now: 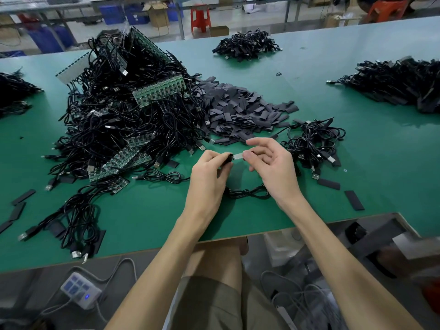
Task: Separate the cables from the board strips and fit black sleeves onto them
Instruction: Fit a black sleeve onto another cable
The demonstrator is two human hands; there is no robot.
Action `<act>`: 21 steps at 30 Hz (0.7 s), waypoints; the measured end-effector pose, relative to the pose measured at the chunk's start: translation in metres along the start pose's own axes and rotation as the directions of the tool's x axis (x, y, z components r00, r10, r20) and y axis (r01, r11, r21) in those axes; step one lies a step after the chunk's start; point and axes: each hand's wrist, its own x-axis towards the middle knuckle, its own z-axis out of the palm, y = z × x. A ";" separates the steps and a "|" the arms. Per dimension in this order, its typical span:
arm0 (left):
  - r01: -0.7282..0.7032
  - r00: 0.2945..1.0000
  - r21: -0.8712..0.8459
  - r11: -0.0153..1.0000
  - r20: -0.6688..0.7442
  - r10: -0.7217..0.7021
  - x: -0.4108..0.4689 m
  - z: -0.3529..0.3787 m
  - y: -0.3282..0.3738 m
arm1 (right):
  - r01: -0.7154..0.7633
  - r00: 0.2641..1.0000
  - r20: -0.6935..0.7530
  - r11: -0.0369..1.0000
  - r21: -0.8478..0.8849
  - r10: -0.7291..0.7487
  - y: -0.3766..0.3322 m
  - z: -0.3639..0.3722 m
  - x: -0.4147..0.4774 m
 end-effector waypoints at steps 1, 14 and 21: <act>0.002 1.000 0.000 1.000 0.002 -0.002 0.000 0.000 0.000 | -0.009 1.000 -0.016 1.000 0.025 0.009 0.000 0.000 0.000; -0.039 0.998 0.066 0.997 0.052 0.036 -0.001 -0.001 0.004 | 0.007 0.997 -0.077 0.999 0.053 -0.003 -0.001 0.000 -0.002; -0.022 1.000 0.085 0.996 0.020 0.020 -0.001 0.002 0.001 | 0.008 0.999 -0.035 1.000 -0.007 -0.008 -0.001 0.001 -0.003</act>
